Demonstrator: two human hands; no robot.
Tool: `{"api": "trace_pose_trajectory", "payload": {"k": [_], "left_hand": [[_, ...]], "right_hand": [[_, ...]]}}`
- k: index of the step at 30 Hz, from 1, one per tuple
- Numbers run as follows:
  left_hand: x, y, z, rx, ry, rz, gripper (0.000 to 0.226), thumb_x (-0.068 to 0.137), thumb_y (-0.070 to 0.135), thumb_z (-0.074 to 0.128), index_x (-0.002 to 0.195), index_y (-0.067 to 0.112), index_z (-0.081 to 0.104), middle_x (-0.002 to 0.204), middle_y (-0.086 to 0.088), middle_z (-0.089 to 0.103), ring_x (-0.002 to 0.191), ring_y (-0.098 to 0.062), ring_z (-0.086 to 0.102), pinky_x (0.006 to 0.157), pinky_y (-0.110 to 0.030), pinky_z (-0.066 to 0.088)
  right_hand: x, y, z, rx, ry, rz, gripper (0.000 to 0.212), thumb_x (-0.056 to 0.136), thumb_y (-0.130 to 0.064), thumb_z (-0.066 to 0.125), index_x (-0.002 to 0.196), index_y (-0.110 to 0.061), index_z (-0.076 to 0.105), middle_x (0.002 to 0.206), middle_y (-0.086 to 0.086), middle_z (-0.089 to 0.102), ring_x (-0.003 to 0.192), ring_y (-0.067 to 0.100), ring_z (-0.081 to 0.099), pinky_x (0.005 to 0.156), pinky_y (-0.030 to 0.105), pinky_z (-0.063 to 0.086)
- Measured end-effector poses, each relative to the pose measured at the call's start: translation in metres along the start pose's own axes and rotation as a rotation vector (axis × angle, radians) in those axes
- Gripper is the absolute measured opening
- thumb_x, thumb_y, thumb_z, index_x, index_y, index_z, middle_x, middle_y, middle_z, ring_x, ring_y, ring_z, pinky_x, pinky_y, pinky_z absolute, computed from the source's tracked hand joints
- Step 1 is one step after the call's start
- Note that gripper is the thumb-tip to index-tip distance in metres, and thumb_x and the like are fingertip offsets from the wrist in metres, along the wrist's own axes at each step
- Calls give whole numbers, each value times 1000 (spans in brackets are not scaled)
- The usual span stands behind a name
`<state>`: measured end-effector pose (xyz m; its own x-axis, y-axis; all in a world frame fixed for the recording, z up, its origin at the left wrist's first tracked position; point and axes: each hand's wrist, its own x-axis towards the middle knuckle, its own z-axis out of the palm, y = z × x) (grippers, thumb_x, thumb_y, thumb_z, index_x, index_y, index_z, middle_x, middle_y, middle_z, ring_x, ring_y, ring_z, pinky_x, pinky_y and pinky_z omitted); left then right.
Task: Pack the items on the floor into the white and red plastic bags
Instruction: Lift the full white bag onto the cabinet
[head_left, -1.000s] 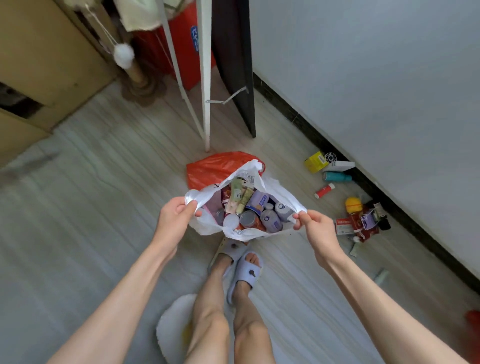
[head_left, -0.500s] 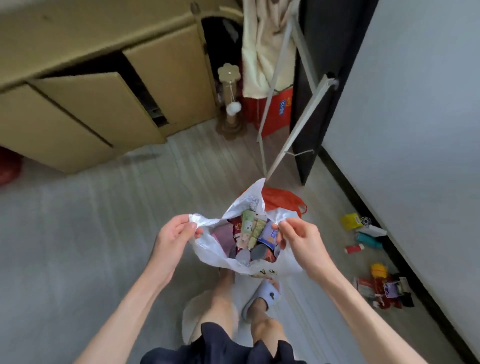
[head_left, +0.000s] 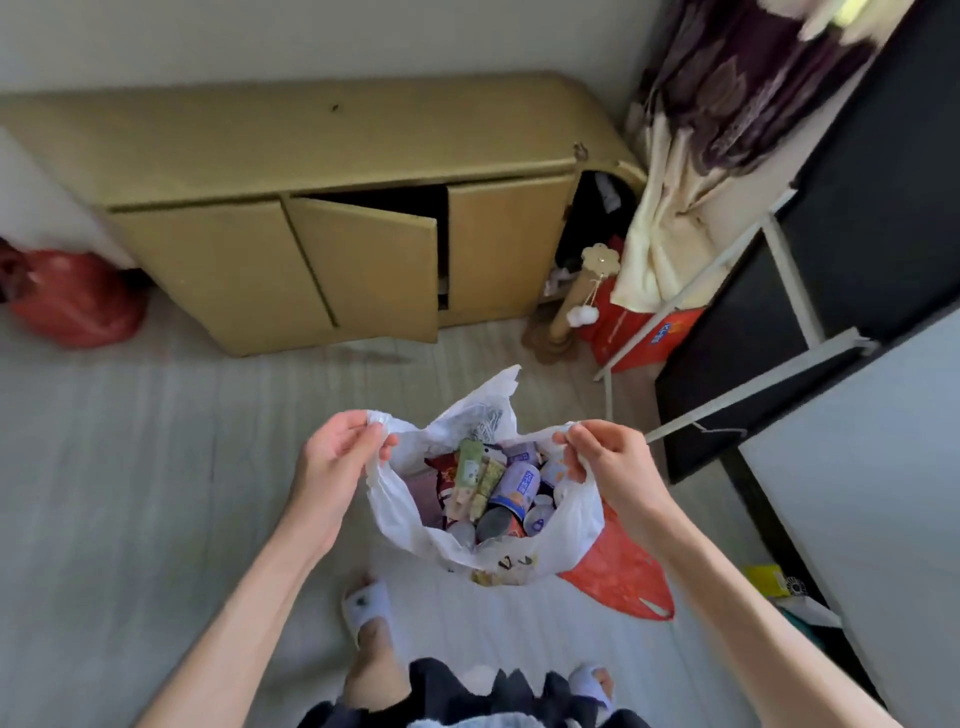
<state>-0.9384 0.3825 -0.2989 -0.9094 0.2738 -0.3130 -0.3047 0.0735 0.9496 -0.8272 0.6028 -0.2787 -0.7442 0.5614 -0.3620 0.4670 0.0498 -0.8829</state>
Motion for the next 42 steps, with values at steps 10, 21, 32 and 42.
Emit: {"api": "trace_pose_trajectory", "payload": {"k": [10, 21, 32, 42], "left_hand": [[91, 93, -167, 84, 20, 175, 8, 90, 2, 51, 91, 7, 57, 67, 5, 67, 59, -1, 54, 62, -9, 44], [221, 239, -288, 52, 267, 461, 15, 90, 3, 51, 85, 15, 59, 69, 9, 69, 56, -1, 49, 61, -13, 43], [362, 389, -358, -51, 335, 682, 13, 89, 3, 52, 89, 12, 61, 69, 11, 70, 60, -4, 52, 63, -15, 45], [526, 507, -383, 6, 237, 788, 15, 89, 2, 52, 86, 14, 60, 79, 8, 70, 57, 0, 54, 59, -16, 43]], "right_hand": [[67, -124, 185, 53, 24, -61, 34, 95, -8, 42, 66, -8, 60, 53, 3, 43, 49, 14, 39, 51, 20, 44], [147, -308, 318, 123, -162, -304, 30, 92, -5, 42, 69, -4, 61, 53, 2, 44, 36, 3, 38, 45, 15, 43], [246, -503, 402, 274, -225, -514, 28, 92, -9, 47, 69, -4, 61, 51, -1, 39, 42, 7, 35, 42, 15, 34], [371, -640, 450, 361, -140, -578, 27, 92, -4, 44, 69, -1, 57, 43, -8, 48, 35, 4, 33, 45, 21, 28]]}}
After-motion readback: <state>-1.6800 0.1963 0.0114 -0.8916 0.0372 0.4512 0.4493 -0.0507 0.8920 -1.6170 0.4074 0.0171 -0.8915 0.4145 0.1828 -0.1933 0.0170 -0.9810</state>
